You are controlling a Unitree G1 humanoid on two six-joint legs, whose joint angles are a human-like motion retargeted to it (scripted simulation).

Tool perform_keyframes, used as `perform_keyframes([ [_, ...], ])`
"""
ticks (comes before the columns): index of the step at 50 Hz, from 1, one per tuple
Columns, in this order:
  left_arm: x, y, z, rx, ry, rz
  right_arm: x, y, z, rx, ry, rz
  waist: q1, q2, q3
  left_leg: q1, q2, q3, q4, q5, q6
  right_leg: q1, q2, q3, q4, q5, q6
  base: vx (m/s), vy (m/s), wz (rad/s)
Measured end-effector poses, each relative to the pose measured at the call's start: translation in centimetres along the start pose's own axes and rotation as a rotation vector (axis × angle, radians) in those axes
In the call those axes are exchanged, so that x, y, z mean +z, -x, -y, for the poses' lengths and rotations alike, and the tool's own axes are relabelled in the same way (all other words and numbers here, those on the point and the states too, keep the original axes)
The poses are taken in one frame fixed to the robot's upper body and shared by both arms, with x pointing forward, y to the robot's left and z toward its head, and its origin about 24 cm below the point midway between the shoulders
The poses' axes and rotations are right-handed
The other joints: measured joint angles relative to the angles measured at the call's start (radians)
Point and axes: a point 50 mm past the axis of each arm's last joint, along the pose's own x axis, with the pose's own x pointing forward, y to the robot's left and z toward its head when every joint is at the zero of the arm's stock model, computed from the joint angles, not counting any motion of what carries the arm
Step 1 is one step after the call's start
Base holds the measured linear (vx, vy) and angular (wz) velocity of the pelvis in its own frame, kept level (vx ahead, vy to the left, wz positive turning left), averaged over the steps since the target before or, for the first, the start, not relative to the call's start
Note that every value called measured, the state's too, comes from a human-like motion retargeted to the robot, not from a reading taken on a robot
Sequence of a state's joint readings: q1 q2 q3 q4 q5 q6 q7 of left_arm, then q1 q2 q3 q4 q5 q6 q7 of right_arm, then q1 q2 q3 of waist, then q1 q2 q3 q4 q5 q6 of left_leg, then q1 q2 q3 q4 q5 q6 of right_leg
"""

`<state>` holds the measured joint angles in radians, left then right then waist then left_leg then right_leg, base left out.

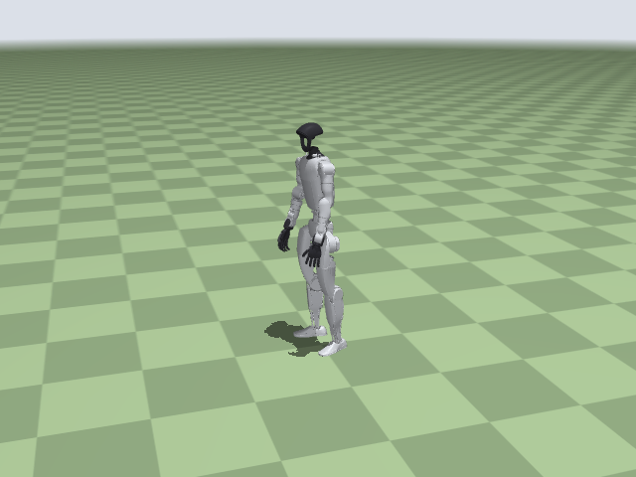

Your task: Static pose

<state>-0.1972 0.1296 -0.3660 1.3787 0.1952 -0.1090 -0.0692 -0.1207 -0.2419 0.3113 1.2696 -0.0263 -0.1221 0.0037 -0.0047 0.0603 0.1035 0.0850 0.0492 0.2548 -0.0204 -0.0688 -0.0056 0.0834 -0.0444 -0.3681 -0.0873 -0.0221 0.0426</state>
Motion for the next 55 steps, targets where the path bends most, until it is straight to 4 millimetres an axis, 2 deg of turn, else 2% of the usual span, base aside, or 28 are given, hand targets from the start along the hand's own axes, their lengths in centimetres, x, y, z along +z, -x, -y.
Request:
perform_keyframes([
  [27, -1.0, 0.1, 1.3, -0.052, -0.037, -0.025, -0.1, 0.0, 0.4, -0.023, -0.047, -0.009, -0.012, -0.001, -0.003, 0.023, 0.003, 0.029, 0.011, -0.028, 0.004, 0.013, 0.002, 0.013, 0.0, -0.002, 0.01, 0.0, 0.0, 0.0],
  [42, -2.2, 0.3, 1.7, -0.11, -0.083, -0.067, 1.4, -0.4, 0.0, -0.008, -0.085, 0.021, -0.029, -0.03, 0.01, 0.03, 0.01, 0.083, 0.016, -0.031, 0.01, -0.016, 0.003, 0.023, 0.029, -0.008, 0.024, -0.01, -0.01, -0.15],
  [48, -2.2, 0.4, 0.7, -0.109, -0.106, -0.083, 1.3, -0.3, -0.4, 0.005, -0.11, 0.023, -0.048, -0.062, 0.026, 0.024, 0.016, 0.118, 0.002, -0.009, 0.009, -0.071, -0.001, 0.02, 0.093, -0.015, 0.035, -0.04, -0.03, -0.29],
  [55, -1.5, 0.5, -2.7, -0.033, -0.132, -0.088, 2.9, -0.5, 0.2, -0.008, -0.146, 0.09, -0.062, -0.116, 0.046, 0.011, 0.032, 0.169, -0.015, 0.014, 0.002, -0.149, -0.01, -0.021, 0.162, 0.022, 0.063, -0.03, -0.07, -0.35],
])
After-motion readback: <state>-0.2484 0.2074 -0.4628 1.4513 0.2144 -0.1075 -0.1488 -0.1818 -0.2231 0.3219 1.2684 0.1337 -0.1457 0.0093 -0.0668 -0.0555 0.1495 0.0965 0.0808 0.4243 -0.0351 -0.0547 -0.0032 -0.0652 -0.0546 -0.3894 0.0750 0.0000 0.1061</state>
